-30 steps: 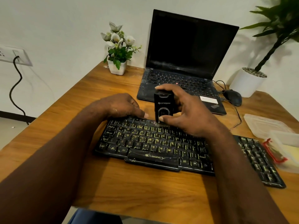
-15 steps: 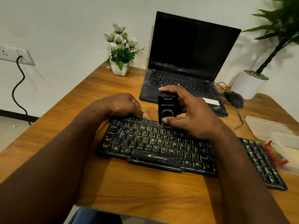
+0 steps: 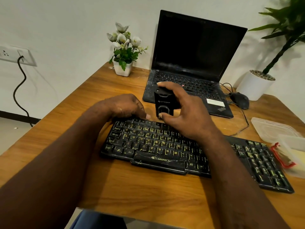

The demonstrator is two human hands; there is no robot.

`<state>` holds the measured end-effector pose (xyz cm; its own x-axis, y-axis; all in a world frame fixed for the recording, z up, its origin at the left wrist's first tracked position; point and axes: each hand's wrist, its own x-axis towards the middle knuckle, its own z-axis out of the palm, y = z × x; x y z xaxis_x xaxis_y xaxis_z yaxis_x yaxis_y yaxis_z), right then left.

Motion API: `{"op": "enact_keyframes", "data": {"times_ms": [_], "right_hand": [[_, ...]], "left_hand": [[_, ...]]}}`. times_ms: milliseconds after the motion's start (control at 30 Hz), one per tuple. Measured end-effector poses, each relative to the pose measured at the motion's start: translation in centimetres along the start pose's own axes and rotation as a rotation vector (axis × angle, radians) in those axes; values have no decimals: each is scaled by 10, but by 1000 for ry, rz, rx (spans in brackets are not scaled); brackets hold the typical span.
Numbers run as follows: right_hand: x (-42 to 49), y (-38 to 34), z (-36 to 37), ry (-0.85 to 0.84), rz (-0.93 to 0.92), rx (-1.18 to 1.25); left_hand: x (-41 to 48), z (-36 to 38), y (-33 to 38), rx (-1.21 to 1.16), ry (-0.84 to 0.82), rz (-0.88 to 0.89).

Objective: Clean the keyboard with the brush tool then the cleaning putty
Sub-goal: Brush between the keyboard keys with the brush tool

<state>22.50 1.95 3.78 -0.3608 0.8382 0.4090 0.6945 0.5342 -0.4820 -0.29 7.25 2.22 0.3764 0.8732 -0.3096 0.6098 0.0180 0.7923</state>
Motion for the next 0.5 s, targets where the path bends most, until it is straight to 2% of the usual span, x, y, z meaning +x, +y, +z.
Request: {"op": "enact_keyframes", "data": {"times_ms": [100, 167, 267, 433, 500], "right_hand": [[-6, 3, -10, -96, -2, 110], [-4, 5, -7, -130, -6, -7], [3, 8, 0, -54, 16, -154], [-6, 8, -10, -60, 3, 87], [-9, 5, -12, -122, -18, 154]], "left_hand": [[-1, 0, 0, -10, 5, -9], [0, 0, 0, -7, 8, -8], [0, 0, 1, -5, -4, -13], [0, 0, 0, -7, 1, -9], [0, 1, -1, -5, 16, -4]]}}
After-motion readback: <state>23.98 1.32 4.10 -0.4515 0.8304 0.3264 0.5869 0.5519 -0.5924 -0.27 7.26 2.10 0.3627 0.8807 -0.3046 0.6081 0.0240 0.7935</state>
